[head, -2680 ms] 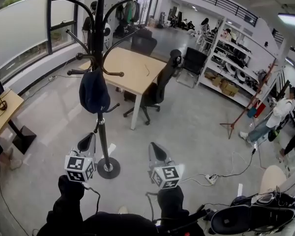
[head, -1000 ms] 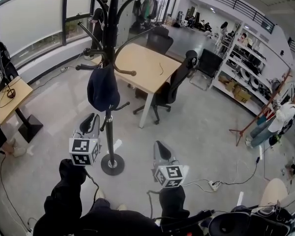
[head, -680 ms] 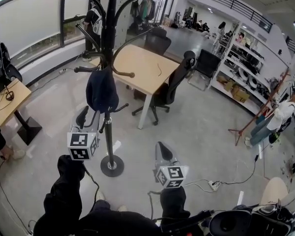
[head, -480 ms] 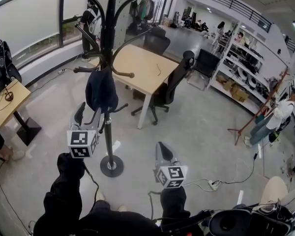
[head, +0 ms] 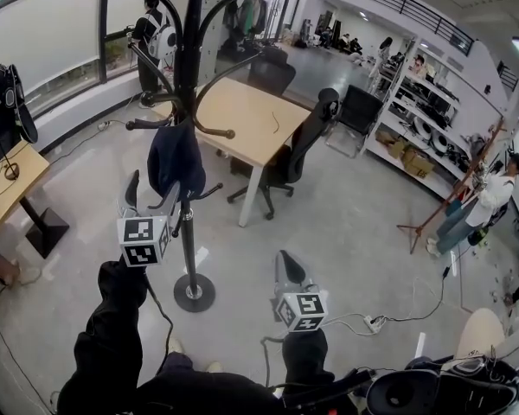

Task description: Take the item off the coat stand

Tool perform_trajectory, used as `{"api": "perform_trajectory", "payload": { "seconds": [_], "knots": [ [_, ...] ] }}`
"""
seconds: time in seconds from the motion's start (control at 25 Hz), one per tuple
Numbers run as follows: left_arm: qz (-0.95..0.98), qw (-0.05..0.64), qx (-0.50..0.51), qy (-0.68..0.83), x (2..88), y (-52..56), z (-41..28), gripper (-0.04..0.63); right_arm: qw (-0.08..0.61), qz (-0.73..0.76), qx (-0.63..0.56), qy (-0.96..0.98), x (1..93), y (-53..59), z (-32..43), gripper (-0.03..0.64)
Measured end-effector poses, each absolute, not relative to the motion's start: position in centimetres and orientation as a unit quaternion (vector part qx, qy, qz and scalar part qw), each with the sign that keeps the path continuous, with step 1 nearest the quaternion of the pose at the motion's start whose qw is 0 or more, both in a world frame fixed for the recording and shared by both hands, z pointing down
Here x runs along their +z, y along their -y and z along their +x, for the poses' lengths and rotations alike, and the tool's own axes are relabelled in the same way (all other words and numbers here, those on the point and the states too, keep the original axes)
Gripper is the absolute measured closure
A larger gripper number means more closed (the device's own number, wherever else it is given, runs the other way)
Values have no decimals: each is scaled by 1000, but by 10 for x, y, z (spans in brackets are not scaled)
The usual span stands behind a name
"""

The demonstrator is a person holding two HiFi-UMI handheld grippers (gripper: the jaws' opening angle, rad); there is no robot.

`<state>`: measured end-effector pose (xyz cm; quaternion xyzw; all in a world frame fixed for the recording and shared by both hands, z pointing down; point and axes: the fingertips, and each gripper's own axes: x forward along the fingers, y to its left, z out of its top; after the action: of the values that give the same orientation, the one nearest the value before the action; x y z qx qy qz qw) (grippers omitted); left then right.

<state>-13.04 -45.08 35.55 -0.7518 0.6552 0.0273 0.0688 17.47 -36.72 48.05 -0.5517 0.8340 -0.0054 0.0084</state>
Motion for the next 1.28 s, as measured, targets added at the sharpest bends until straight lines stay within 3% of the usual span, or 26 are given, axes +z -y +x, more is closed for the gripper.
{"api": "perform_trajectory", "payload": {
  "seconds": [0.36,0.68,1.0,1.12,1.28],
  "knots": [
    [-766,62,21,-639,359,470,-134,132,3,-555,-7,-832,483,379,167,615],
    [-782,49,25,-621,361,485,-129,117,2,-563,-6,-826,481,385,171,615],
    [-778,41,34,-626,358,492,-131,239,0,-573,-6,-820,481,388,174,615],
    [-774,42,35,-631,356,491,-134,332,-2,-574,-7,-819,482,387,175,615],
    [-772,38,35,-634,357,491,-137,367,-5,-576,-3,-817,481,385,175,615]
  ]
}}
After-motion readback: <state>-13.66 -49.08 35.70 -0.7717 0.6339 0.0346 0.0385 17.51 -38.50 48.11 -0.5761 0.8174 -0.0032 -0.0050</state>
